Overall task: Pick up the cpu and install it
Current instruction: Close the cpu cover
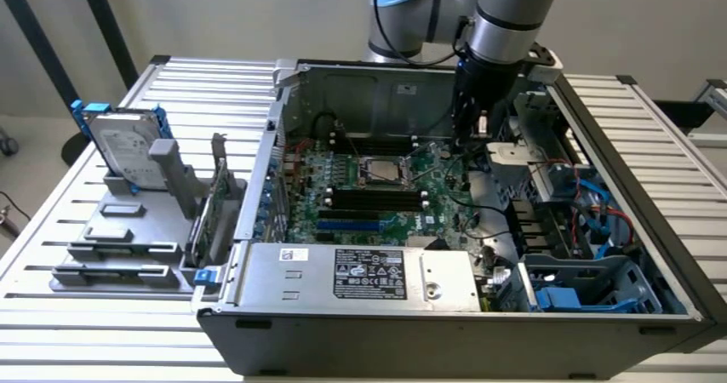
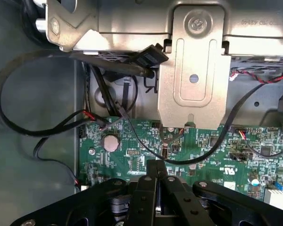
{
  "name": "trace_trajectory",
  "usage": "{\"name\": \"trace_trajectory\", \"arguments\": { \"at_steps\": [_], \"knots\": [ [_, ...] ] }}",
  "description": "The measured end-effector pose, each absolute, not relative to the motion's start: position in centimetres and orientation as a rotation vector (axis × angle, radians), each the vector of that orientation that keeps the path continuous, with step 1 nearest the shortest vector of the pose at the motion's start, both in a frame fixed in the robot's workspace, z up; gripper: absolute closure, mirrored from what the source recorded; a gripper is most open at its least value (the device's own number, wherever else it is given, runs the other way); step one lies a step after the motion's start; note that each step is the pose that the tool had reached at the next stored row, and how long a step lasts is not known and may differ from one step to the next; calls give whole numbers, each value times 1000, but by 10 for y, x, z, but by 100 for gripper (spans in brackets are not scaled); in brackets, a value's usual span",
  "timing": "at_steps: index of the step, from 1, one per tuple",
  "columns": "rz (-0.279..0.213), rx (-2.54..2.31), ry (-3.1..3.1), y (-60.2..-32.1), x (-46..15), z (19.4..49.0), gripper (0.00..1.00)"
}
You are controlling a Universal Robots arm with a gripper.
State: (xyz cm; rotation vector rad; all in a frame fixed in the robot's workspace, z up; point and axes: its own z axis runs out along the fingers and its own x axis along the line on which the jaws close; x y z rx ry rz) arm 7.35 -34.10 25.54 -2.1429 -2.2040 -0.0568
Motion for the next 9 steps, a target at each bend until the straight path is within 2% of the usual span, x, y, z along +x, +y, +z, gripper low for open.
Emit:
{"name": "trace_trajectory", "arguments": {
  "at_steps": [9],
  "knots": [
    [-62,-2124,-2216,-335,73,244,89]
  ]
}}
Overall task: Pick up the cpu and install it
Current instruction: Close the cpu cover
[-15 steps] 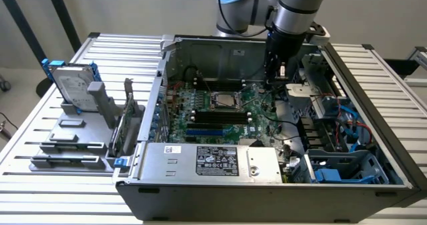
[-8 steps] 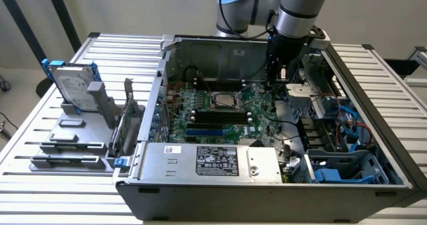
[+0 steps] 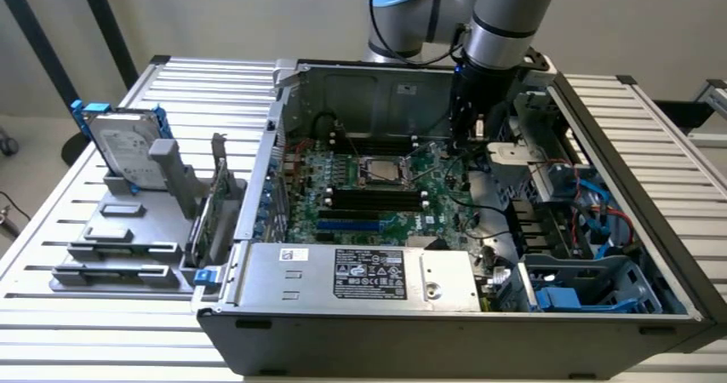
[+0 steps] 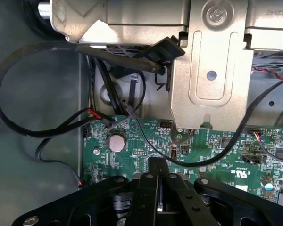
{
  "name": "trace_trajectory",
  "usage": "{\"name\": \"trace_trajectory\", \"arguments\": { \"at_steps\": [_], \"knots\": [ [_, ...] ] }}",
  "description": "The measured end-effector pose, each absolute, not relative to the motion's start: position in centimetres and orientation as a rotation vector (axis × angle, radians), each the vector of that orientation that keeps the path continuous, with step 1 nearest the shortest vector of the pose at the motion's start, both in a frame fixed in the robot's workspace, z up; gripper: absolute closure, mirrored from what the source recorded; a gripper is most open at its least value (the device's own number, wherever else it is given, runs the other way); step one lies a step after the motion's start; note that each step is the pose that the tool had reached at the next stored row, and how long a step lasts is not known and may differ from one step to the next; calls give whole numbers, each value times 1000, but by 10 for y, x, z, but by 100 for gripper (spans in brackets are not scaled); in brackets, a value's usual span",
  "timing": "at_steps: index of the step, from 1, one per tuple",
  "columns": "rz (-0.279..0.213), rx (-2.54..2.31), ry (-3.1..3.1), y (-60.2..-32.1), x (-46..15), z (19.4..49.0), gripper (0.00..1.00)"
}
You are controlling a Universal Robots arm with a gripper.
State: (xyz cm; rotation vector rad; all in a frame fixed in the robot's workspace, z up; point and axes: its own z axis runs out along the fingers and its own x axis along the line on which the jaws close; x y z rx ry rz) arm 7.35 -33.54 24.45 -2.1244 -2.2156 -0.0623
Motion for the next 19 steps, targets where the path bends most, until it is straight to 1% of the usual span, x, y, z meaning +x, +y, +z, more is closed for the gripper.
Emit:
{"name": "trace_trajectory", "arguments": {
  "at_steps": [6,9,10,15,19],
  "knots": [
    [-60,-2114,-2224,-334,73,237,89],
    [-49,-2106,-2221,-334,73,235,89],
    [-38,-2100,-2217,-334,73,235,89],
    [50,-2056,-2173,-334,73,235,89],
    [87,-2035,-2156,-333,73,237,89]
  ]
}}
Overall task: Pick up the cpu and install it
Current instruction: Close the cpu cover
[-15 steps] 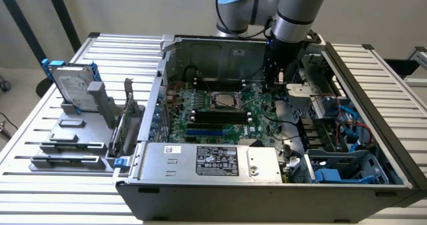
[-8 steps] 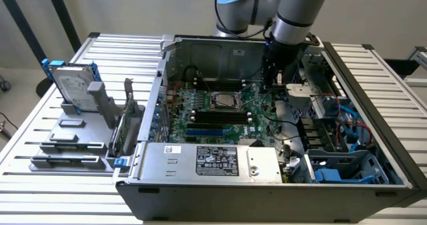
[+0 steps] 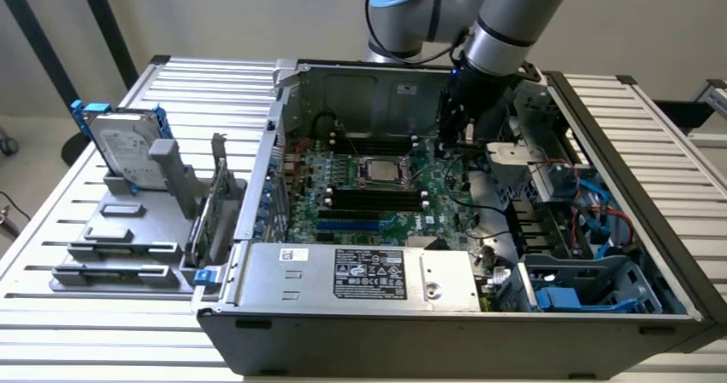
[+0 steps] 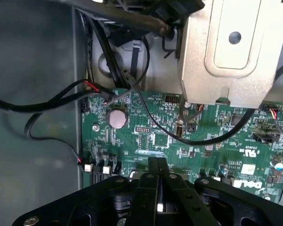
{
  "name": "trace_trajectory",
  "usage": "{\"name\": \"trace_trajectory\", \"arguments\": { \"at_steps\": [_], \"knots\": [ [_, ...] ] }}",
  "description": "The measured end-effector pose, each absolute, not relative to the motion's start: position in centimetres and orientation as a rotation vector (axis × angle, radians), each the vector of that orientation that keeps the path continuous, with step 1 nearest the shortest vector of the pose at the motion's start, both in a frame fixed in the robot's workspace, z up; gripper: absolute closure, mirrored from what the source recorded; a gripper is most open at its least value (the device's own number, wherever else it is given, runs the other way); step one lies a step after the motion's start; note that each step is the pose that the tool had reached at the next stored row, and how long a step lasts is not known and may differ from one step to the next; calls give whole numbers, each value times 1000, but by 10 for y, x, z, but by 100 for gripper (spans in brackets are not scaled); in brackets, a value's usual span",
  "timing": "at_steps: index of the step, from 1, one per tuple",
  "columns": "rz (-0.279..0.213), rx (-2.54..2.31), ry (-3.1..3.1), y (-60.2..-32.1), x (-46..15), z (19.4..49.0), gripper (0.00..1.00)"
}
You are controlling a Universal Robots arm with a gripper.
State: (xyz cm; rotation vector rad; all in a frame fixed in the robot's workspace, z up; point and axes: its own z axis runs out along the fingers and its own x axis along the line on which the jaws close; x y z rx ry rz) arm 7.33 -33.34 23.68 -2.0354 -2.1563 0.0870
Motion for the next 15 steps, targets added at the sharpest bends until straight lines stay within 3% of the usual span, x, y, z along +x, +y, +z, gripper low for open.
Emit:
{"name": "trace_trajectory", "arguments": {
  "at_steps": [15],
  "knots": [
    [129,-2000,-2147,-333,54,247,89]
  ]
}}
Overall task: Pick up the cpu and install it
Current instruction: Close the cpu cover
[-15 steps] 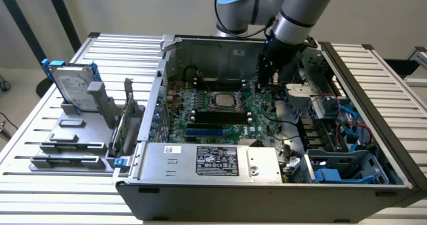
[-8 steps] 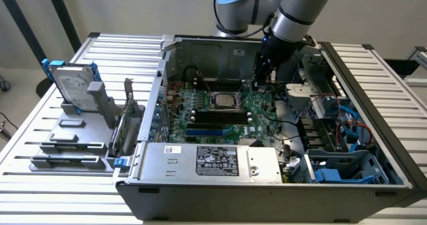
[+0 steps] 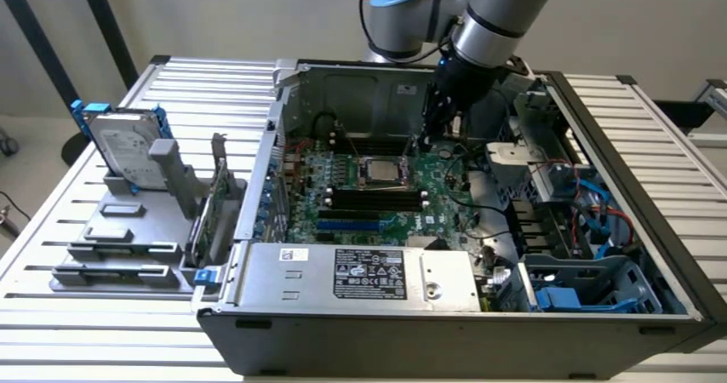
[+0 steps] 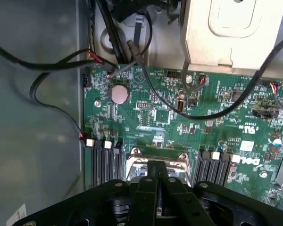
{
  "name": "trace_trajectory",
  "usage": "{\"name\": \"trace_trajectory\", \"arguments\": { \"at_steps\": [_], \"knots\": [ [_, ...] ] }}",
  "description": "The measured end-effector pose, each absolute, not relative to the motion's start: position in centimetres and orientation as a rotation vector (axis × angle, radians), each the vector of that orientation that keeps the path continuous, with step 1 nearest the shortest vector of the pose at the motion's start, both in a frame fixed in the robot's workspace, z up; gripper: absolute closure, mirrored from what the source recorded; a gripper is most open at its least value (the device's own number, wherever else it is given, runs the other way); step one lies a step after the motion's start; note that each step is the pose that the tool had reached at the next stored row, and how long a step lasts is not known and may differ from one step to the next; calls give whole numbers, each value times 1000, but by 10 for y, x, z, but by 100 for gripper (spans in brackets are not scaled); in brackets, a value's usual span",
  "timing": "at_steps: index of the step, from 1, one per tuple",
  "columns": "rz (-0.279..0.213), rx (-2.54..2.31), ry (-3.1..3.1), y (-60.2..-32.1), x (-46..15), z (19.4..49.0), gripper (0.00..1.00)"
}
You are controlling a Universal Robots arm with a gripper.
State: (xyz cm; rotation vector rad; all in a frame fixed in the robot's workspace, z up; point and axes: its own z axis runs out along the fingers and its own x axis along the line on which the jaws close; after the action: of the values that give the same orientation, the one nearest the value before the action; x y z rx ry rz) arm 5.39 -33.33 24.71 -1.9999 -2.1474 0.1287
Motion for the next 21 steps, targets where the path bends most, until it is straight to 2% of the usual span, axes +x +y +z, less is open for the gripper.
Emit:
{"name": "trace_trajectory", "arguments": {
  "at_steps": [15,21],
  "knots": [
    [146,-1959,-2174,-333,28,247,89],
    [174,-1927,-2159,-333,22,247,89]
  ]
}}
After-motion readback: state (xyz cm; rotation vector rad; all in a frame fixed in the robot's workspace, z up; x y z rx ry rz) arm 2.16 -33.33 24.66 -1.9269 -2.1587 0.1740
